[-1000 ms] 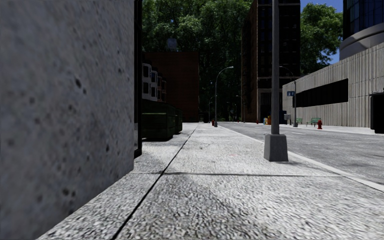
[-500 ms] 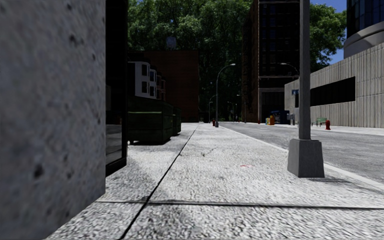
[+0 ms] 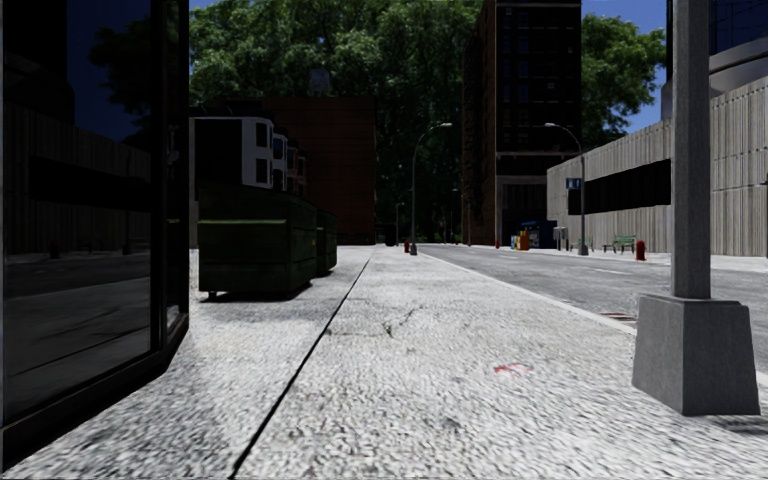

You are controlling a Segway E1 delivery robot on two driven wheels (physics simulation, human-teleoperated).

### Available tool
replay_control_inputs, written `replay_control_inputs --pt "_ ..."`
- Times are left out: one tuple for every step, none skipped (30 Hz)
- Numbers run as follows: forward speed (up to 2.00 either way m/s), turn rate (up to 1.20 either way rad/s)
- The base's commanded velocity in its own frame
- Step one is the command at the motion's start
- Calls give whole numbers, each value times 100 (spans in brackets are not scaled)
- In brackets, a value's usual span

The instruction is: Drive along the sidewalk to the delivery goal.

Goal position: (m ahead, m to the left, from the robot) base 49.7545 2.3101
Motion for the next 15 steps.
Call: replay_control_inputs --pt "200 0" --pt "200 0" --pt "200 0" --pt "200 0" --pt "200 0" --pt "200 0" --pt "200 0" --pt "200 0" --pt "200 0" --pt "200 0" --pt "200 0" --pt "200 0" --pt "200 0" --pt "200 0" --pt "200 0"
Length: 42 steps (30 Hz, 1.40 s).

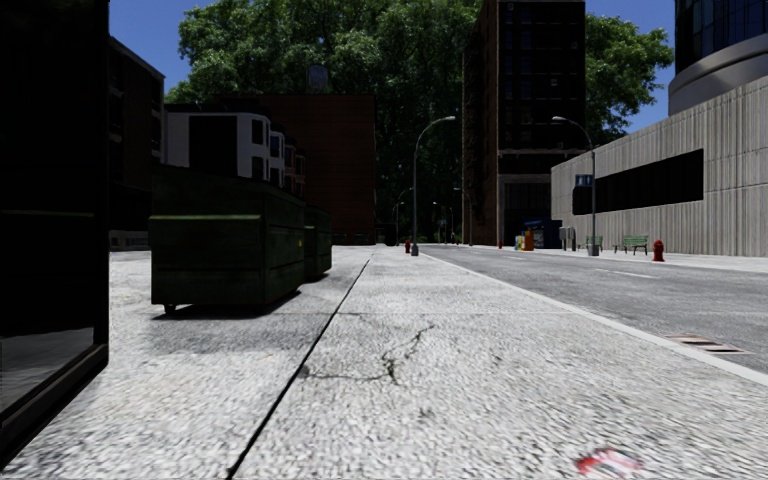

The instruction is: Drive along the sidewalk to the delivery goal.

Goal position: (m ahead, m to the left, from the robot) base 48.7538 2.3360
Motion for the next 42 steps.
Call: replay_control_inputs --pt "200 0" --pt "200 0" --pt "200 0" --pt "200 0" --pt "200 0" --pt "200 0" --pt "200 0" --pt "200 0" --pt "200 0" --pt "200 0" --pt "200 0" --pt "200 0" --pt "200 0" --pt "200 0" --pt "200 0" --pt "200 0" --pt "200 0" --pt "200 0" --pt "200 0" --pt "200 0" --pt "200 0" --pt "200 0" --pt "200 0" --pt "200 0" --pt "200 0" --pt "200 0" --pt "200 0" --pt "200 0" --pt "200 0" --pt "200 0" --pt "200 0" --pt "200 0" --pt "200 0" --pt "200 0" --pt "200 0" --pt "200 0" --pt "200 0" --pt "200 0" --pt "200 0" --pt "200 0" --pt "200 0" --pt "200 0"
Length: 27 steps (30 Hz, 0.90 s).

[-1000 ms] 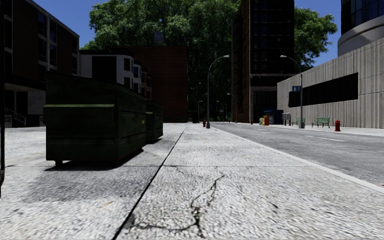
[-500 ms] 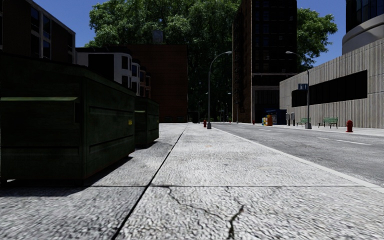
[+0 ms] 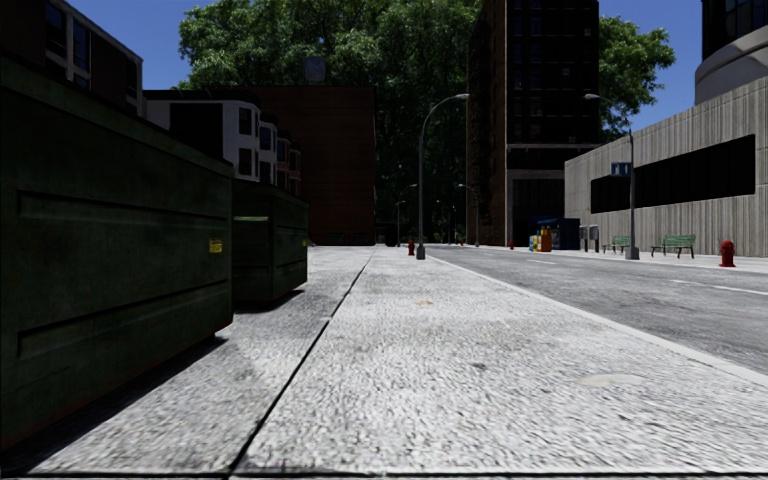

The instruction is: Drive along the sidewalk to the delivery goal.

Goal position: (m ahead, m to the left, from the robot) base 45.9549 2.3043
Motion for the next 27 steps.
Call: replay_control_inputs --pt "200 0" --pt "200 0" --pt "200 0" --pt "200 0" --pt "200 0" --pt "200 0" --pt "200 0" --pt "200 0" --pt "200 0" --pt "200 0" --pt "200 0" --pt "200 0" --pt "200 0" --pt "200 0" --pt "200 0" --pt "200 0" --pt "200 0" --pt "200 0" --pt "200 0" --pt "200 0" --pt "200 0" --pt "200 0" --pt "200 0" --pt "200 0" --pt "200 0" --pt "200 0" --pt "200 0"
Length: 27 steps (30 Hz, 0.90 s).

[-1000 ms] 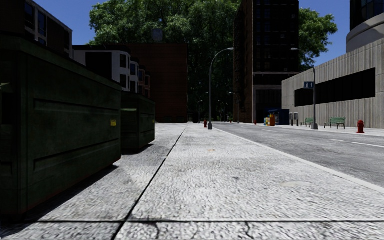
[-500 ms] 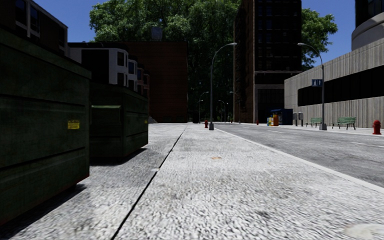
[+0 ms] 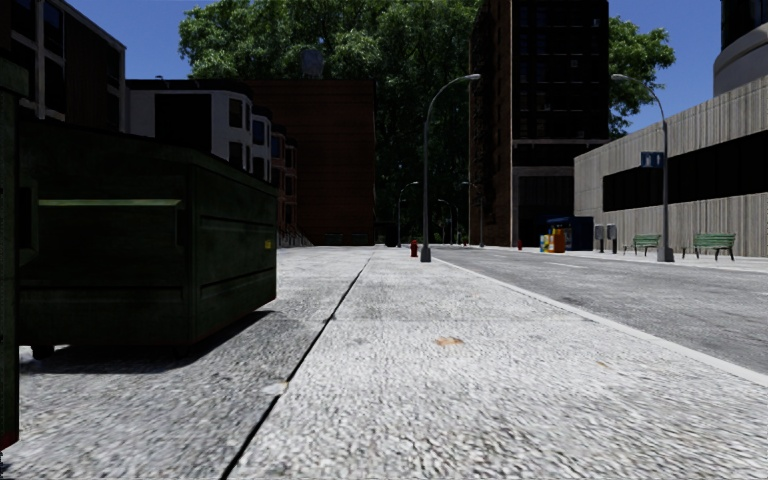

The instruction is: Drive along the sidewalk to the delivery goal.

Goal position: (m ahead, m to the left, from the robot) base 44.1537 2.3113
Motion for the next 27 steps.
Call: replay_control_inputs --pt "200 0" --pt "200 0" --pt "200 0" --pt "200 0" --pt "200 0" --pt "200 0" --pt "200 0" --pt "200 0" --pt "200 0" --pt "200 0" --pt "200 0" --pt "200 0" --pt "200 0" --pt "200 0" --pt "200 0" --pt "200 0" --pt "200 0" --pt "200 0" --pt "200 0" --pt "200 0" --pt "200 0" --pt "200 0" --pt "200 0" --pt "200 0" --pt "200 0" --pt "200 0" --pt "200 0"
